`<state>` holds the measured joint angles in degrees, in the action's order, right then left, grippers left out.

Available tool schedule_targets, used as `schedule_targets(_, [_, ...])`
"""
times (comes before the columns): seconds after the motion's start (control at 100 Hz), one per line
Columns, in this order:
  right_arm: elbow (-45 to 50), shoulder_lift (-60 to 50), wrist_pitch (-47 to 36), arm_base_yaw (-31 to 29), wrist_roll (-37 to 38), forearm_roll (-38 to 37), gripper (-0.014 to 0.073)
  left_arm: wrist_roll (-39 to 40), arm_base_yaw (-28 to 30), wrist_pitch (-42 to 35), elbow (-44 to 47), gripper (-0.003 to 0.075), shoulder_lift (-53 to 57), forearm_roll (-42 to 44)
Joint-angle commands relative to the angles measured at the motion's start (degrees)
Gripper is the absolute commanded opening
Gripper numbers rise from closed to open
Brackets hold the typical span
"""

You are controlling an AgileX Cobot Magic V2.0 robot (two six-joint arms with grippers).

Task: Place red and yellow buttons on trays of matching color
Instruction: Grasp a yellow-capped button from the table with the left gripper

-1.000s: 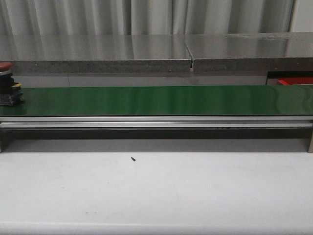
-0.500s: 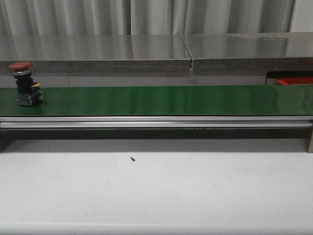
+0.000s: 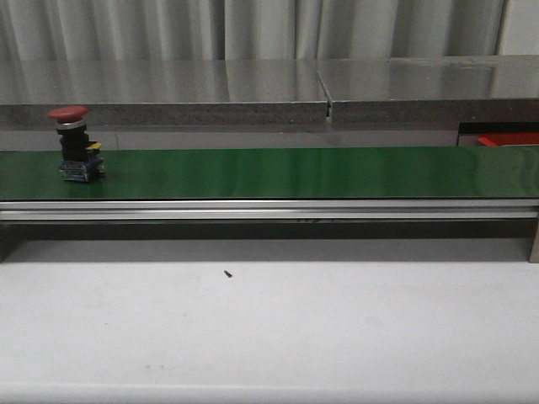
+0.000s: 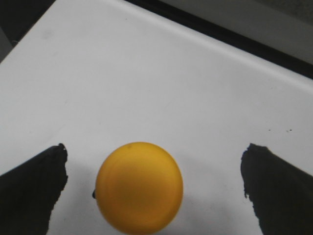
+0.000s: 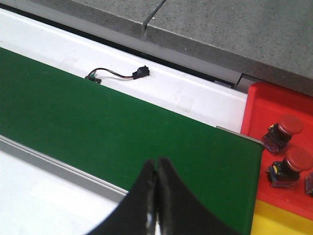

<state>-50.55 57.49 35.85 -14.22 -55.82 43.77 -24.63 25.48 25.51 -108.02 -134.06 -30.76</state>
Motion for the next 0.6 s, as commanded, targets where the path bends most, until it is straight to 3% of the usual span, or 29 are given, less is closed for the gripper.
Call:
schedule_targets(0.0, [-1.54, -0.99, -2.05, 0.12, -0.38, 1.50, -0.0098, 0.79, 0.15, -3.12, -2.87, 0.0690, 2.82, -1.80])
schedule_targets(0.13, [-1.54, -0.99, -2.05, 0.12, -0.38, 1.50, -0.0098, 0.79, 0.15, -4.52, -2.97, 0.0678, 2.72, -2.03])
schedule_targets(0.24, [-1.54, -0.99, -2.05, 0.12, -0.38, 1.50, -0.0098, 0.79, 0.15, -4.28, -2.97, 0.0602, 2.72, -2.17])
schedule_targets(0.34, [-1.54, -0.99, -2.05, 0.12, -0.38, 1.50, -0.0098, 0.79, 0.15, -3.74, -2.97, 0.0445, 2.72, -2.17])
schedule_targets(0.46, [-1.54, -0.99, -2.05, 0.12, -0.38, 1.50, -0.0098, 0.79, 0.15, -2.86, -2.97, 0.0195, 2.72, -2.17])
schedule_targets(0.59, [-1.54, -0.99, -2.05, 0.12, -0.38, 1.50, -0.0098, 0.79, 0.15, -1.52, -2.97, 0.0029, 3.39, -3.17])
